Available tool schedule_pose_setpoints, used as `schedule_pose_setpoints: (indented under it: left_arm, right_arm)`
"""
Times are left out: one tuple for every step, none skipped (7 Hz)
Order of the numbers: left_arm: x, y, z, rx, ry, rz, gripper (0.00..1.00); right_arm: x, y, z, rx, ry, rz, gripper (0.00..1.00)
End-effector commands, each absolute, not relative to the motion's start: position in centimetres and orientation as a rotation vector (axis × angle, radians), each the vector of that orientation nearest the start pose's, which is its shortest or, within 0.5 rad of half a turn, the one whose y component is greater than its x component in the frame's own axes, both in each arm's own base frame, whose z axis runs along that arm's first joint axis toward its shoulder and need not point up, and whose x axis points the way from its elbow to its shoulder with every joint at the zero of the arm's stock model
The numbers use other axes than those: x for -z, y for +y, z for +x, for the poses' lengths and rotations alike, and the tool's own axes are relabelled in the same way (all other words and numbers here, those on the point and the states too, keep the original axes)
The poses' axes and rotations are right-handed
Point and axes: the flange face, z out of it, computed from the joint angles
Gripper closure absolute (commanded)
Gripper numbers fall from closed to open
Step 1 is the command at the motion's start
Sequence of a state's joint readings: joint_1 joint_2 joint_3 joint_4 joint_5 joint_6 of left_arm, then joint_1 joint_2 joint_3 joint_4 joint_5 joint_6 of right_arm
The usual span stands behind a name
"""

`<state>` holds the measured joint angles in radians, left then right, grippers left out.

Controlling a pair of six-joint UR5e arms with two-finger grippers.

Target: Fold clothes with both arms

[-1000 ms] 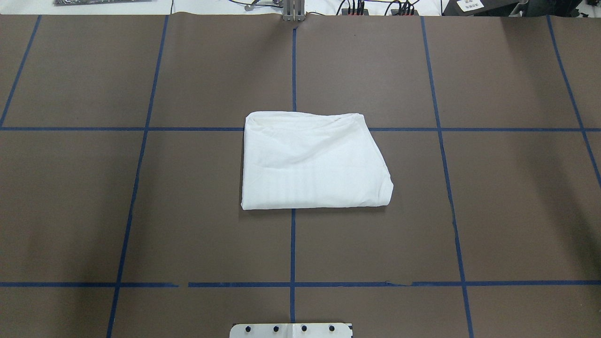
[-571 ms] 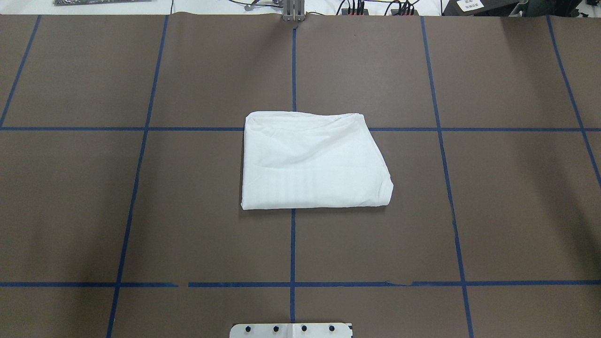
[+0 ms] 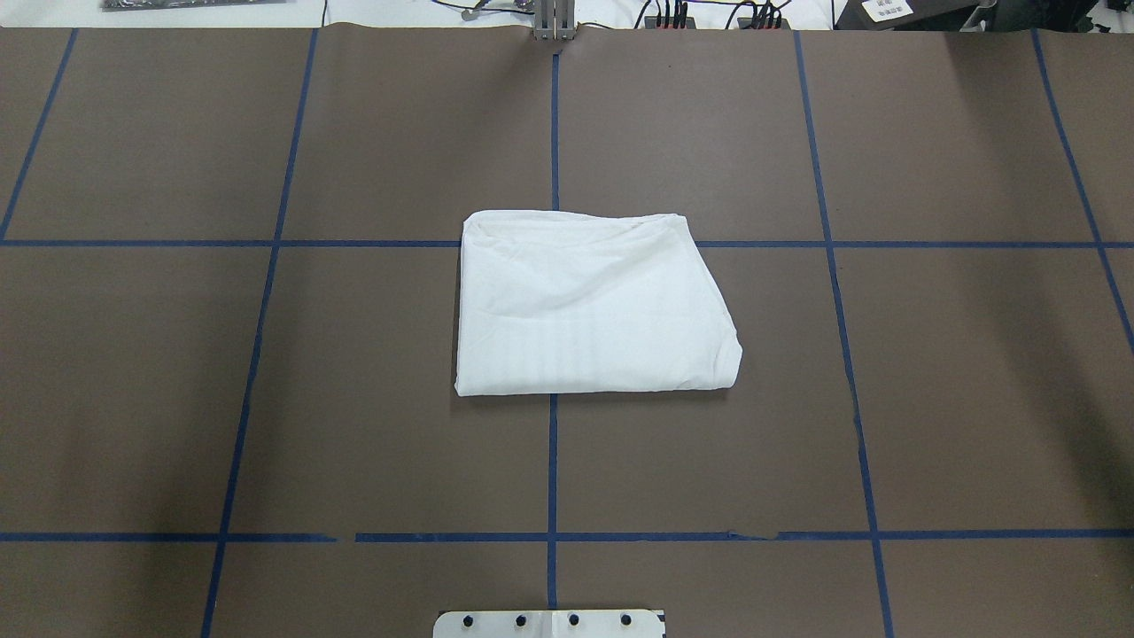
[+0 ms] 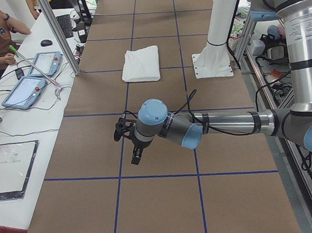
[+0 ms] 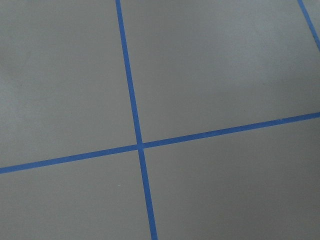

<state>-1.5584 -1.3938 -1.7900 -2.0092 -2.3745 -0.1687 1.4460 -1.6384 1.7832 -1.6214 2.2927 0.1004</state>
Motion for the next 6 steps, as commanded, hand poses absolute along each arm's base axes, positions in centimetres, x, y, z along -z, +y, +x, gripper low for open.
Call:
schedule_pose_setpoints:
  left_arm:
    - [-57.1,-44.2,-5.5,-0.056,0.825,0.395,0.0]
    - [-56.9,-44.3,-5.5,-0.058,0.825,0.4,0.0]
    - [-56.8,-44.3,-5.5,-0.061,0.825,0.403,0.0]
    - [-55.8,-44.8,-5.5,-0.069,0.826,0.424,0.0]
    - [-55.8,-45.0,-5.5,-0.069,0.825,0.426,0.0]
    - [-55.5,-44.9,-5.5,-0.07,0.826,0.431,0.0]
  right_arm:
    - [-59.4,-48.0,0.7,0.062,-0.735,0.01,0.0]
    - [-59.2,-48.0,0.5,0.063,-0.77,0.006,0.0]
    - [-59.4,-47.8,0.3,0.061,-0.792,-0.003,0.0]
    - [-60.5,-47.8,0.2,0.053,-0.795,-0.027,0.0]
    - [-59.7,-47.9,0.0,0.059,-0.822,-0.018,0.0]
    - [-59.3,-48.1,0.0,0.068,-0.824,0.005,0.0]
